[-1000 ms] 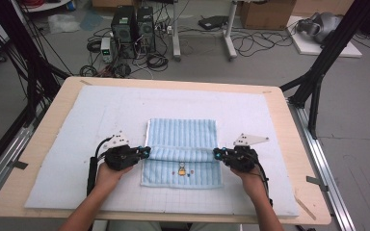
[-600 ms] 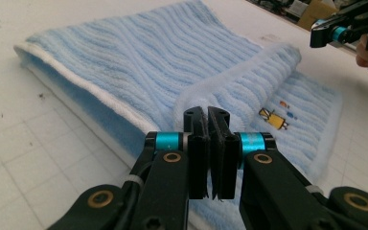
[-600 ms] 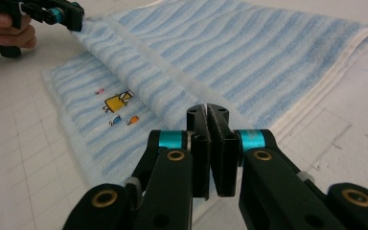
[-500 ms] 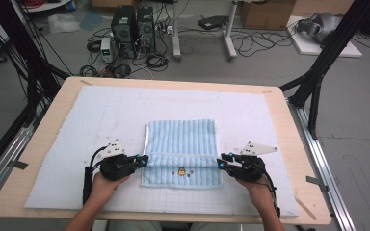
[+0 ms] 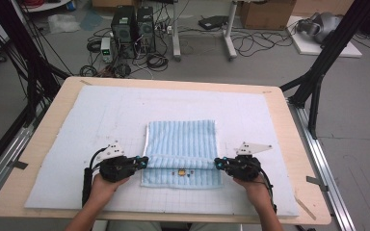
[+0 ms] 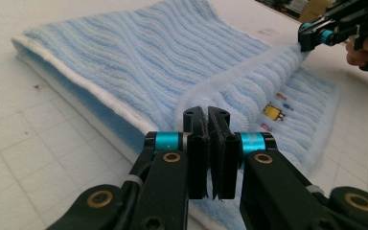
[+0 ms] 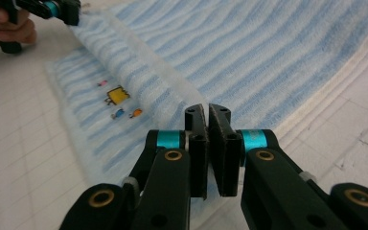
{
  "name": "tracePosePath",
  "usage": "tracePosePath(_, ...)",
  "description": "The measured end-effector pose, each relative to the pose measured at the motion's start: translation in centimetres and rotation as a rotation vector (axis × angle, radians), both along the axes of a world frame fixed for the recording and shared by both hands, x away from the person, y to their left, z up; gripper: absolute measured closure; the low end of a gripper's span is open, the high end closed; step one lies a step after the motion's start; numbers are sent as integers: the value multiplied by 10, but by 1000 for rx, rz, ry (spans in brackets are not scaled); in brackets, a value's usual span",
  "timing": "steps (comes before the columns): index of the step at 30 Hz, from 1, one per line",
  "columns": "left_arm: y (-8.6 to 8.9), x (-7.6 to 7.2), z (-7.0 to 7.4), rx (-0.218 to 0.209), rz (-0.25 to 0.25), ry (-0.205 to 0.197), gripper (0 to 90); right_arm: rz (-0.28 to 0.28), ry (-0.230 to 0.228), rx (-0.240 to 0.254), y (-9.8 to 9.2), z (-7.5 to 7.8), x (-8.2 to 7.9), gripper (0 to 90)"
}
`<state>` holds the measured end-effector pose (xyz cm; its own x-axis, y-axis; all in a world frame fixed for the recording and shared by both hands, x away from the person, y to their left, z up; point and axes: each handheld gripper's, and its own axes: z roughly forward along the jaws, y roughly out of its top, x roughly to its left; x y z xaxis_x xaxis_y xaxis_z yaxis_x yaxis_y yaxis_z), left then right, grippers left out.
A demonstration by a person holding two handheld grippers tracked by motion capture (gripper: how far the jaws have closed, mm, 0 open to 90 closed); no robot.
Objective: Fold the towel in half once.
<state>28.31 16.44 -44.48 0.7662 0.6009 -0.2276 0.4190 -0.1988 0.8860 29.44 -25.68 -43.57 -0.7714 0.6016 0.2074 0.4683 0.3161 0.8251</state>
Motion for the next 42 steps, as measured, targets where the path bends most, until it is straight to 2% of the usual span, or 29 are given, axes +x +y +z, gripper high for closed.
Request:
tracePosePath(5,0,-9,2,-4,-13,-4,860,25,-16,15,-6,4,-12,863)
tracePosePath(10,2,-19,0,8,-26,10,860,62,-20,-21,-2,3,-26,863)
tracePosePath(14,3,-23,-2,10,-29,20,855,71,-31,-40,-1,3,-33,863)
tracePosePath(16,3,-23,-3,16,-16,35,810,68,-27,-52,-1,3,-35,862)
tracePosePath(18,4,-22,-3,6,4,52,708,72,-28,-61,-1,1,-35,859)
tracePosePath(20,8,-21,-1,-26,41,57,596,77,-12,-50,-3,1,-36,831)
tracePosePath(22,13,-20,2,-57,60,40,585,77,8,-20,-5,1,-36,790)
tracePosePath(23,15,-20,3,-73,69,29,585,85,21,13,-7,2,-36,784)
tracePosePath(25,17,-20,5,-93,92,15,585,91,13,61,-8,5,-36,774)
tracePosePath(27,19,-19,5,-90,115,3,586,66,14,76,-8,6,-35,763)
tracePosePath(29,19,-17,4,-86,128,7,586,17,-9,30,-7,4,-32,724)
tracePosePath(31,19,-14,2,-88,137,16,586,-43,-13,-6,-5,1,-26,729)
tracePosePath(34,18,-12,1,-79,142,12,587,-65,-7,-21,-1,-3,-16,747)
tracePosePath(37,19,-10,1,-74,147,11,591,-17,12,-51,6,-6,-15,775)
tracePosePath(39,20,-10,1,-79,151,12,590,63,39,-59,11,-8,-17,775)
tracePosePath(42,22,-9,1,-83,158,9,592,150,44,-89,17,-9,-24,775)
